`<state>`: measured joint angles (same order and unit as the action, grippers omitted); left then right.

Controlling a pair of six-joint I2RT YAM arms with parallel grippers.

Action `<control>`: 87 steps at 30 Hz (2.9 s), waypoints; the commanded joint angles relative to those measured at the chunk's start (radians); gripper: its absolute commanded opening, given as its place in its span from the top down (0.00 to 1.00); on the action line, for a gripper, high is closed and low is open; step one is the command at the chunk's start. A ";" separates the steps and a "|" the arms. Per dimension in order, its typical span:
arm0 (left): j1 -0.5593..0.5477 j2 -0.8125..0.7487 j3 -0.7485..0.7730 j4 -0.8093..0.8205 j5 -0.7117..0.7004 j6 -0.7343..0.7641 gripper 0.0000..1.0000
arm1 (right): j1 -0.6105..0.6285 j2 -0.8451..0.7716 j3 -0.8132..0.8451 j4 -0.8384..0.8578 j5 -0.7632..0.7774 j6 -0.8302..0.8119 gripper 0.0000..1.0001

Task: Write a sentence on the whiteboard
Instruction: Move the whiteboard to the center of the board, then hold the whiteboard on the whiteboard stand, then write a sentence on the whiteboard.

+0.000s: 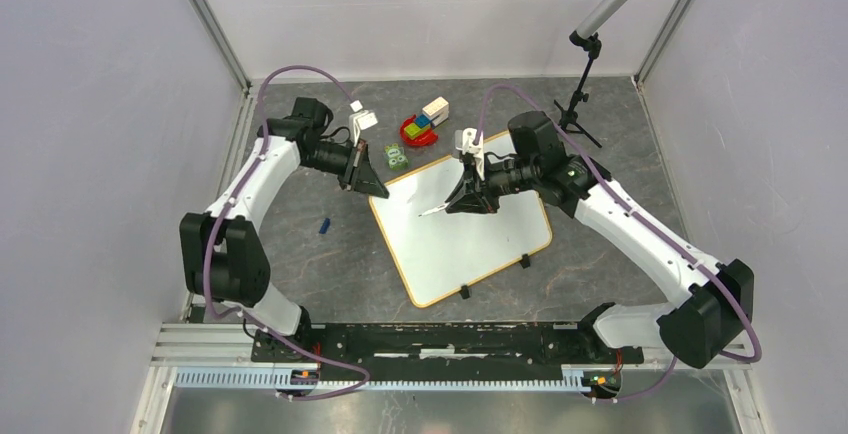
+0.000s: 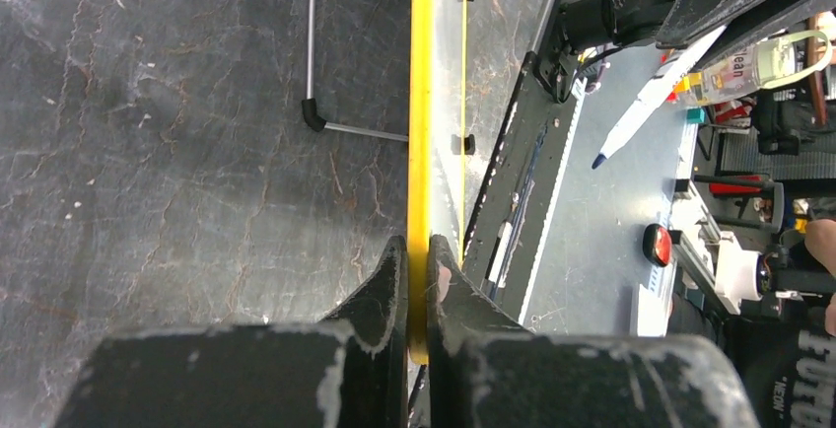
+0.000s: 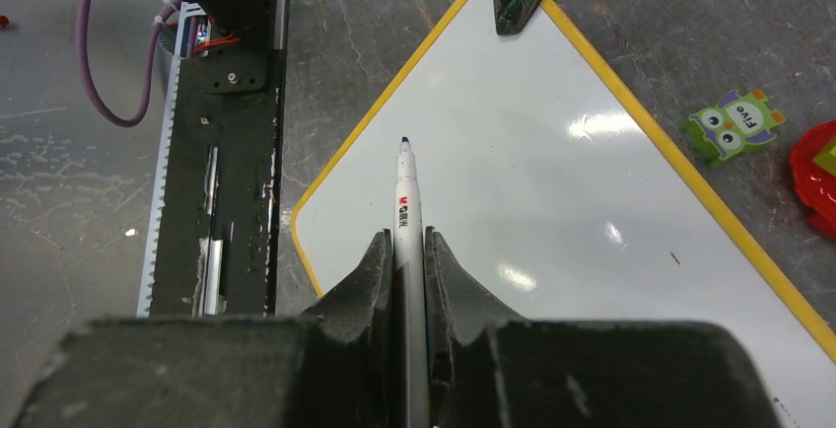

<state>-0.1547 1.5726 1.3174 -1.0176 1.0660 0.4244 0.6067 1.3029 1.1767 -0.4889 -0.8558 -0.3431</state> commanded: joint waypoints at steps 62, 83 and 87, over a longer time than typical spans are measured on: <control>0.037 -0.059 -0.112 0.154 0.122 -0.078 0.84 | 0.139 0.052 0.048 0.228 0.313 0.200 1.00; 0.024 -0.061 -0.110 0.154 0.105 -0.072 0.98 | 0.139 0.083 0.071 0.234 0.318 0.220 1.00; 0.019 -0.060 -0.108 0.155 0.104 -0.070 0.98 | 0.139 0.091 0.081 0.231 0.324 0.222 1.00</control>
<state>-0.1150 1.5120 1.2083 -0.8829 1.1580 0.3592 0.7399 1.3853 1.2022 -0.2924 -0.5385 -0.1345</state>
